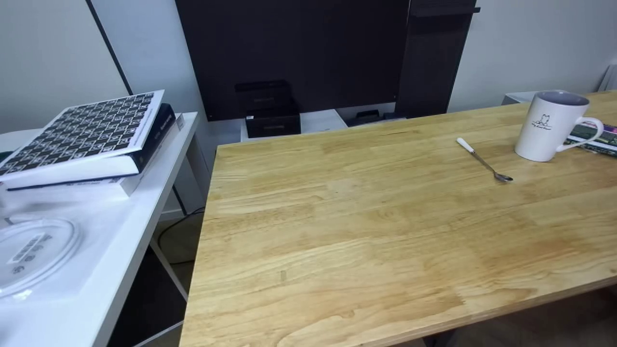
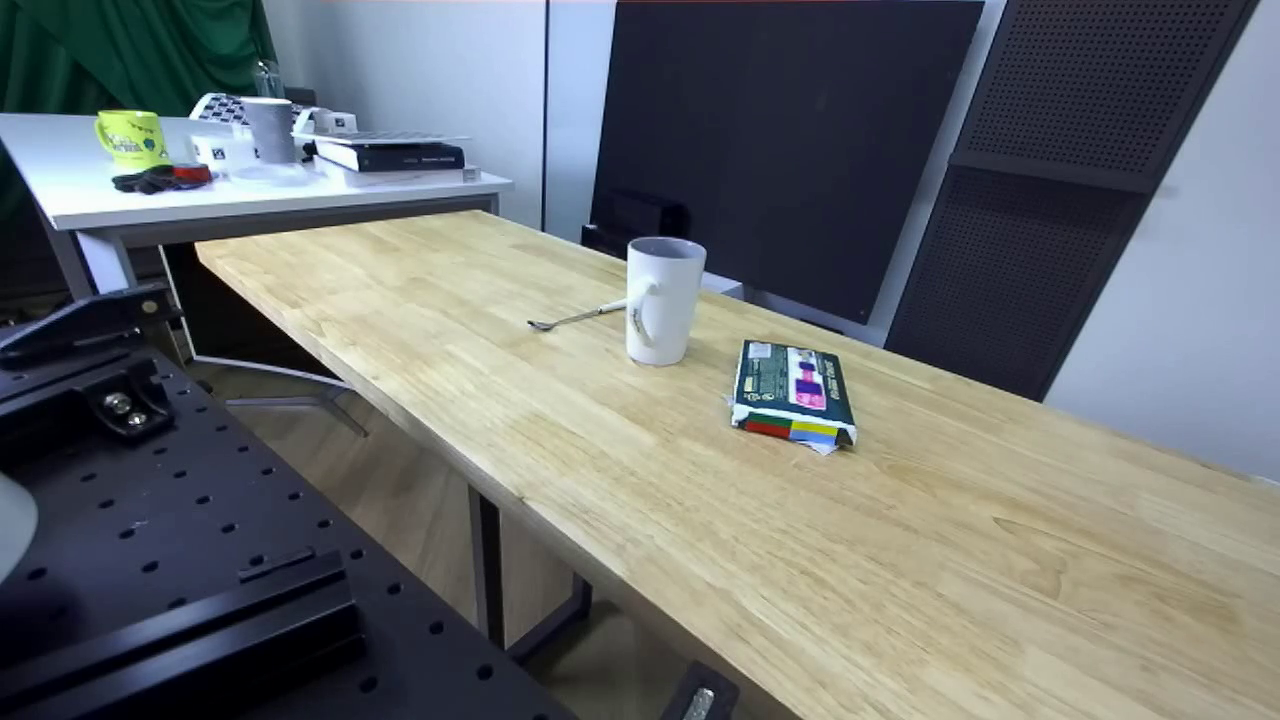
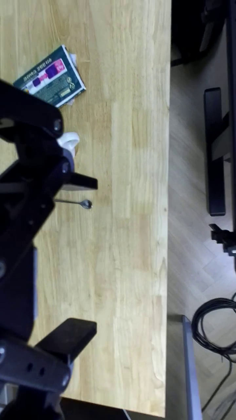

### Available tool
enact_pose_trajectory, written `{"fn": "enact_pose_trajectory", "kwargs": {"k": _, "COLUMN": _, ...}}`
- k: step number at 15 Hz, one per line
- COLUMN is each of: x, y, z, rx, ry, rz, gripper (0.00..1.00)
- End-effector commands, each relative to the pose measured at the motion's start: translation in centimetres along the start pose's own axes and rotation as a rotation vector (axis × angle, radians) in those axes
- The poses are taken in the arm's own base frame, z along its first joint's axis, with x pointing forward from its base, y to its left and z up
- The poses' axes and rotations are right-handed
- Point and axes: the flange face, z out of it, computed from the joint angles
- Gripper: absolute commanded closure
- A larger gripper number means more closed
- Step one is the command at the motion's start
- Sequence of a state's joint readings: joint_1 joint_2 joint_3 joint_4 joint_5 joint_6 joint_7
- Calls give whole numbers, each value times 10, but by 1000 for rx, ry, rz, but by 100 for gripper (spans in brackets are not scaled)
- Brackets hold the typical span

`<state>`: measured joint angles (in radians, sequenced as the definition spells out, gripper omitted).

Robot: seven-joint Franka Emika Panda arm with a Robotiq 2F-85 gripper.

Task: Put the spoon inside the white mug on the table

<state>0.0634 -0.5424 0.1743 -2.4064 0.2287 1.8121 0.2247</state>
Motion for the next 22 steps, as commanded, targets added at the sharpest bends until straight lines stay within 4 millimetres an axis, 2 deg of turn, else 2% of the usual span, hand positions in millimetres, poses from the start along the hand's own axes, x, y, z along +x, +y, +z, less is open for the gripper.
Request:
{"fn": "enact_pose_trajectory", "kwargs": {"k": 1, "x": 60, "y": 25, "z": -3, "rx": -27, "ry": 19, "rz": 67, "gripper": 0}}
{"fn": "enact_pose_trajectory", "kwargs": {"k": 3, "x": 92, "y": 41, "z": 1, "rx": -42, "ry": 33, "rz": 101, "gripper": 0}}
{"fn": "enact_pose_trajectory", "kwargs": {"k": 7, "x": 142, "y": 60, "z": 12, "rx": -61, "ry": 37, "rz": 135, "gripper": 0}}
{"fn": "enact_pose_trajectory", "kwargs": {"k": 12, "x": 191, "y": 68, "z": 30, "rx": -104, "ry": 63, "rz": 133, "gripper": 0}}
{"fn": "enact_pose_trajectory", "kwargs": {"k": 17, "x": 221, "y": 66, "z": 51, "rx": -137, "ry": 174, "rz": 121, "gripper": 0}}
{"fn": "enact_pose_trajectory", "kwargs": {"k": 22, "x": 235, "y": 65, "z": 79, "rx": -104, "ry": 227, "rz": 178, "gripper": 0}}
